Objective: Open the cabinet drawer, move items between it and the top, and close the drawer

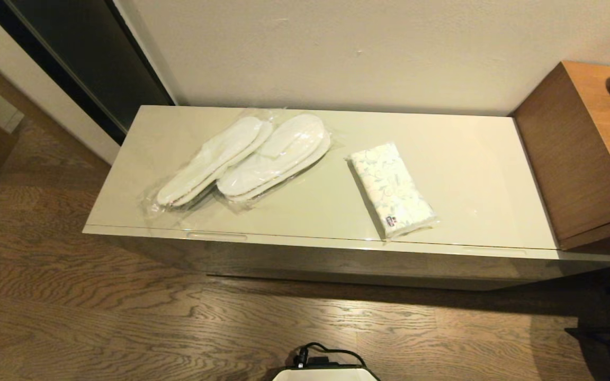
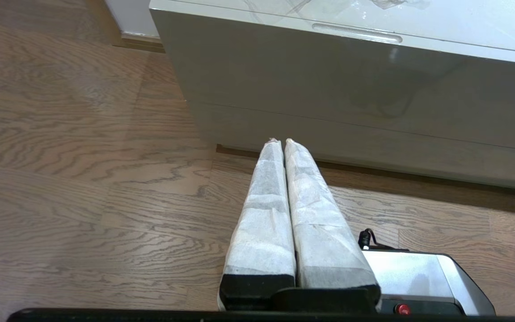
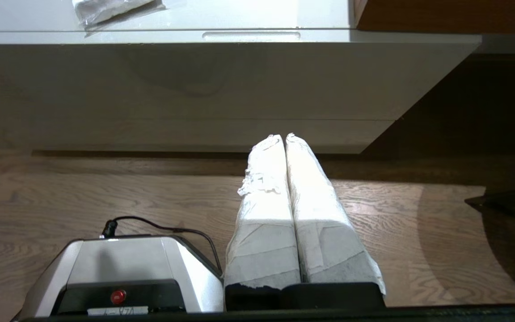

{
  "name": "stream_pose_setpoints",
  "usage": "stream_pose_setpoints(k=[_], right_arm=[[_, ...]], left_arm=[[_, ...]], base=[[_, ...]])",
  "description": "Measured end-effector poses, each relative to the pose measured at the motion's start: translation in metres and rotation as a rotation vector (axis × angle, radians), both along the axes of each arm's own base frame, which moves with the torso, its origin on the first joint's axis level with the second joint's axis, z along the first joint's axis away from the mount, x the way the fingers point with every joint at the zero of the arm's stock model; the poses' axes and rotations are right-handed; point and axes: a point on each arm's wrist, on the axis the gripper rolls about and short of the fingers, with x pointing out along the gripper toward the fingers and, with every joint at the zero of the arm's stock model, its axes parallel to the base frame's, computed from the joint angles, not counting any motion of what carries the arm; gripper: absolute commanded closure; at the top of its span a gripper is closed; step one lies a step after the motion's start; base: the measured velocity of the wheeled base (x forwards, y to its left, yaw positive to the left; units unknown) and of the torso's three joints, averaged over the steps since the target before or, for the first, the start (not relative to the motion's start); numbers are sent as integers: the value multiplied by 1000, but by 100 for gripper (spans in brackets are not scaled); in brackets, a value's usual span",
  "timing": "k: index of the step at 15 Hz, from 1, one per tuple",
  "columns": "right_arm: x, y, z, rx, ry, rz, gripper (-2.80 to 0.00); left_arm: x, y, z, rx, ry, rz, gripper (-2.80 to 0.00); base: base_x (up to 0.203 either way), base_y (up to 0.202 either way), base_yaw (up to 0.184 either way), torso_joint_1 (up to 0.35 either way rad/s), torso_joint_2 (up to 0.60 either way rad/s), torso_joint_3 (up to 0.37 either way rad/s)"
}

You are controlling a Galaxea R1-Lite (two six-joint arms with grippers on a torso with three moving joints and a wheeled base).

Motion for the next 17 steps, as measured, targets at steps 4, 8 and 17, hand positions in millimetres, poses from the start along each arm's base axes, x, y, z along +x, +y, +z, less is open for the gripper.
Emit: stream_pose_setpoints(k=[4, 8, 17], right_arm=[[0, 0, 0, -10, 0, 0, 0], [0, 0, 0, -1, 0, -1, 0], [0, 0, 0, 4, 0, -2, 0]], left_arm=[[0, 0, 0, 0, 0, 0, 0], [0, 0, 0, 0, 0, 1, 0], [0, 0, 0, 0, 0, 0, 0]], base=[[0, 0, 0, 0, 0, 0], [0, 0, 0, 0, 0, 0], [0, 0, 0, 0, 0, 0]])
